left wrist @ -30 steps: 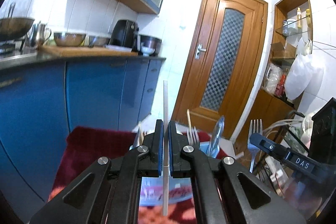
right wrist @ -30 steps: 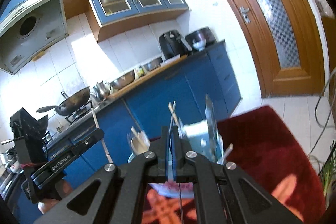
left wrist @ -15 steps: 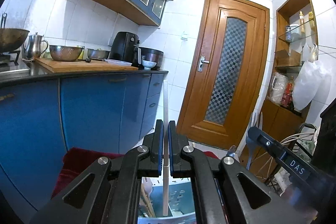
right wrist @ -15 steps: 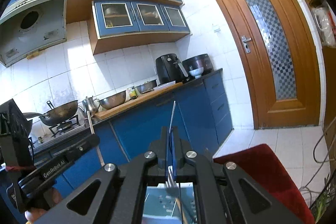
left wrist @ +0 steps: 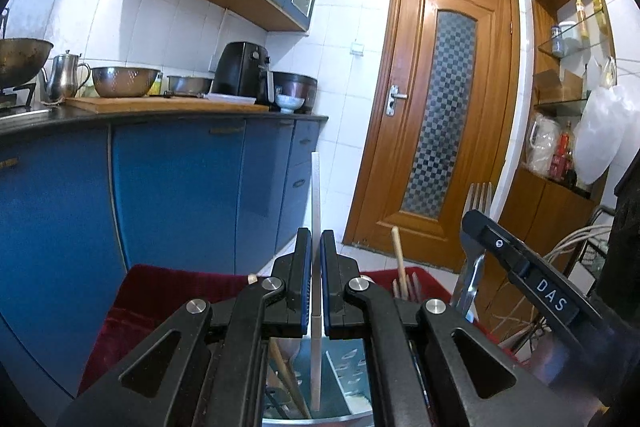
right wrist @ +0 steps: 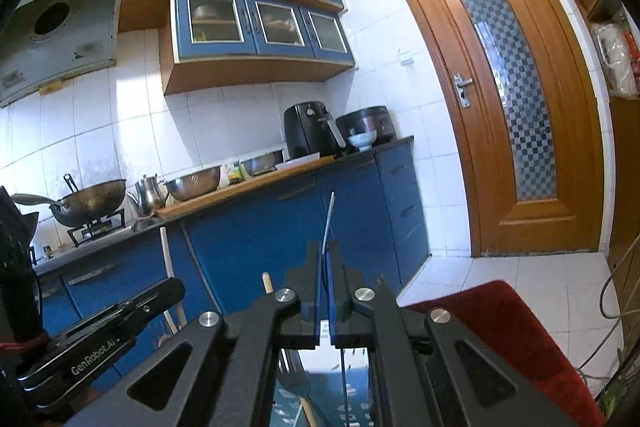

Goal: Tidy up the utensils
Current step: 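Lower the chopstick into the box and open the left tool while the right tool releases the fork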

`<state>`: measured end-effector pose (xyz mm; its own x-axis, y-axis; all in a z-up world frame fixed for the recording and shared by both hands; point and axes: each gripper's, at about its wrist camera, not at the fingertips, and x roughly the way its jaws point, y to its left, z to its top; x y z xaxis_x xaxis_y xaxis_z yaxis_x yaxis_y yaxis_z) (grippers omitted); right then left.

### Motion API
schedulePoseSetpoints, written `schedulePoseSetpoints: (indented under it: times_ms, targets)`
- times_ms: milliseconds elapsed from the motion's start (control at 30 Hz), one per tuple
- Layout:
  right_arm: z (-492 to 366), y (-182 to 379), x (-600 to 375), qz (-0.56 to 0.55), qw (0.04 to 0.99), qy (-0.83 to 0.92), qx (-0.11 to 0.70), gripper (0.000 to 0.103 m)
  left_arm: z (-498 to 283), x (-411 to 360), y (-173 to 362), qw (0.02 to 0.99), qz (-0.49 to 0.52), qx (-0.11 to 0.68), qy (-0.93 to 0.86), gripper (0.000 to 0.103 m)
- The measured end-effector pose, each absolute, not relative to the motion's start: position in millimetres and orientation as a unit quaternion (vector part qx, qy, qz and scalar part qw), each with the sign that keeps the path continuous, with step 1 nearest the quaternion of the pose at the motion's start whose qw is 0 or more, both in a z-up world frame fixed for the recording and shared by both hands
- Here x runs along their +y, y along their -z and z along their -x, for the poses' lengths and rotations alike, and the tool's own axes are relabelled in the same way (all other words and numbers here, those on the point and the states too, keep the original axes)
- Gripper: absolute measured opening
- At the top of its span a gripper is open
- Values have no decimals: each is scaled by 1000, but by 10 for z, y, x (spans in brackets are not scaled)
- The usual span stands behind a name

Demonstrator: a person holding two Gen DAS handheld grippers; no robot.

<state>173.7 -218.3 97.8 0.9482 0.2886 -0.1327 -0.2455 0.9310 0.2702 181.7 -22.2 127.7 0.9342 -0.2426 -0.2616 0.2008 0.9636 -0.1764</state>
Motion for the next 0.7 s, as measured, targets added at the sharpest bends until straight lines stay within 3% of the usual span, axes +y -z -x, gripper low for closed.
schedulePoseSetpoints:
  times_ms: [267,333,400,467,533,700]
  targets:
    - [-1655,-923,-2156,-112,978,-146,101,5,-1842,-271,-1096,975,71,173,122,2]
    - [-1624,-941,-2169,-116,976,-150,102,11,-1832,-282,-1077,973,70,181,122,3]
    - [-1585,-966,-2183,-120,975,-155,103,14,-1820,-288,-1082,973,67,187,120,6]
    - [-1545,-1000,-2186,-123,974,-157,103,15,-1787,-286,-1089,973,67,189,119,19]
    - [-1483,-1035,-2198,-127,974,-159,104,17,-1736,-283,-1116,972,68,189,121,25]
    - [-1324,-1121,-2200,-128,972,-162,112,20,-1581,-248,-1206,971,76,192,122,27]
